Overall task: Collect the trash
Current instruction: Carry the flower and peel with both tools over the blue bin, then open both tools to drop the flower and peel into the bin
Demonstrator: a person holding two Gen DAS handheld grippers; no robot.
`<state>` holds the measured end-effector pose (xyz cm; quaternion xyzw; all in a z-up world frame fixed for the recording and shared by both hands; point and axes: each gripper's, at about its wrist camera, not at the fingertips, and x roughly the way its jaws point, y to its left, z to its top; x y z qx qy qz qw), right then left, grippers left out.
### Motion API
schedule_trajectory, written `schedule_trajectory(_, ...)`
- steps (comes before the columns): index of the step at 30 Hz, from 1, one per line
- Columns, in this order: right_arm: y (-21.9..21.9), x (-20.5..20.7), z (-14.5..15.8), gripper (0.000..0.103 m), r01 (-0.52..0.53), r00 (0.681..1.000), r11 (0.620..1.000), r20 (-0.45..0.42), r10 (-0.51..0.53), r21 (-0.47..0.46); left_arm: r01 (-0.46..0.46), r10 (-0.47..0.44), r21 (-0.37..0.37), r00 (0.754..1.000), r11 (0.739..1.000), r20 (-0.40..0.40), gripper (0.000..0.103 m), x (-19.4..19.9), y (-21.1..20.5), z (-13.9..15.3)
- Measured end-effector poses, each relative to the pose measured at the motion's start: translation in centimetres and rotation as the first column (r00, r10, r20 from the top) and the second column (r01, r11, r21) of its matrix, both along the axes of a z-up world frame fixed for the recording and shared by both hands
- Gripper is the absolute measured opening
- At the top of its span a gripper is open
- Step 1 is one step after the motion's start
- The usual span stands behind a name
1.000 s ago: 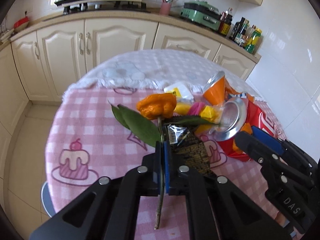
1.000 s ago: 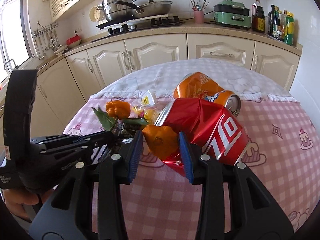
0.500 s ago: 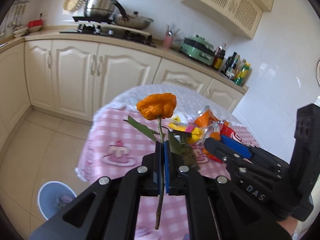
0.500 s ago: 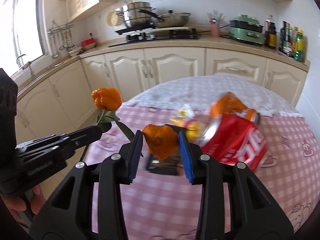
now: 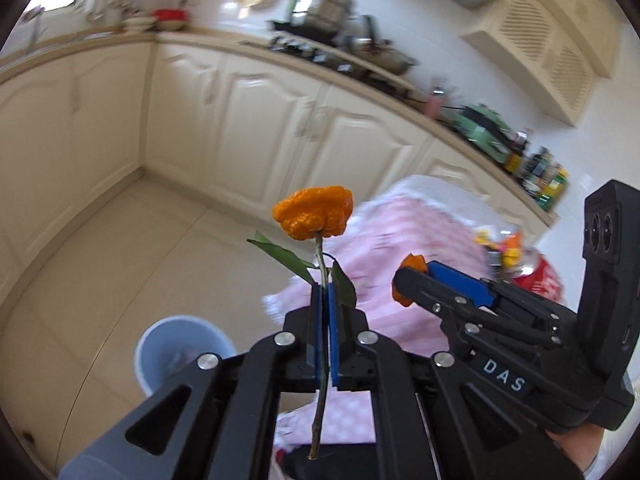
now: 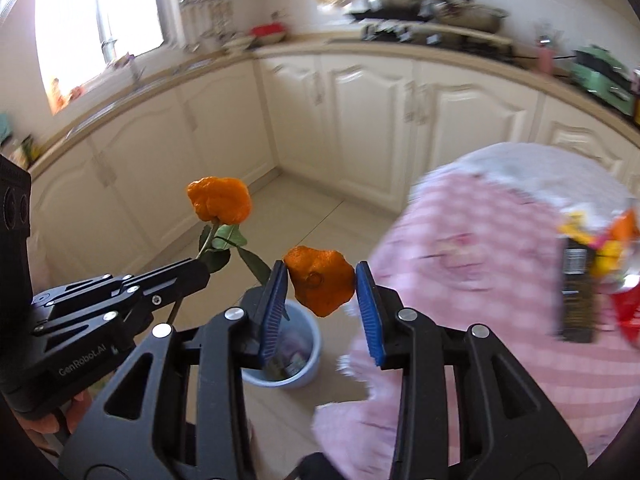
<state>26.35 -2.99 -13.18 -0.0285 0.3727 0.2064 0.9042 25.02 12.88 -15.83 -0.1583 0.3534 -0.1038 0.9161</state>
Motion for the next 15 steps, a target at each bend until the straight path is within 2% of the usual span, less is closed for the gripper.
schedule_trajectory(6, 7.1, 2.2, -5.5, 0.035, -0.092, 0.992, 0.995, -0.091, 0.089, -0.03, -0.097, 0.093, -0.031, 0.989, 0.995, -0.115, 0.003, 1.0, 6.1, -5.8)
schedule_trajectory(13, 10.9, 5.0, -11.1, 0.035, -0.116, 0.978, 0.992, -0.181, 0.105, -0.055, -0.145, 0.129, -0.064, 0.969, 0.987, -0.211, 0.003, 3.8, 9.3, -11.2)
schedule_trajectory(14, 11.2, 5.3, -11.7, 0.035, -0.116, 0.977, 0.992, -0.189, 0.103, -0.057, -0.156, 0.136, -0.076, 0.965, 0.985, -0.224, 0.004, 4.4, 9.8, -12.0)
schedule_trajectory(15, 11.4, 5.6, -12.3, 0.035, -0.116, 0.974, 0.991, -0.2, 0.102, -0.063, -0.167, 0.144, -0.082, 0.961, 0.983, -0.236, 0.01, 4.7, 10.2, -12.5)
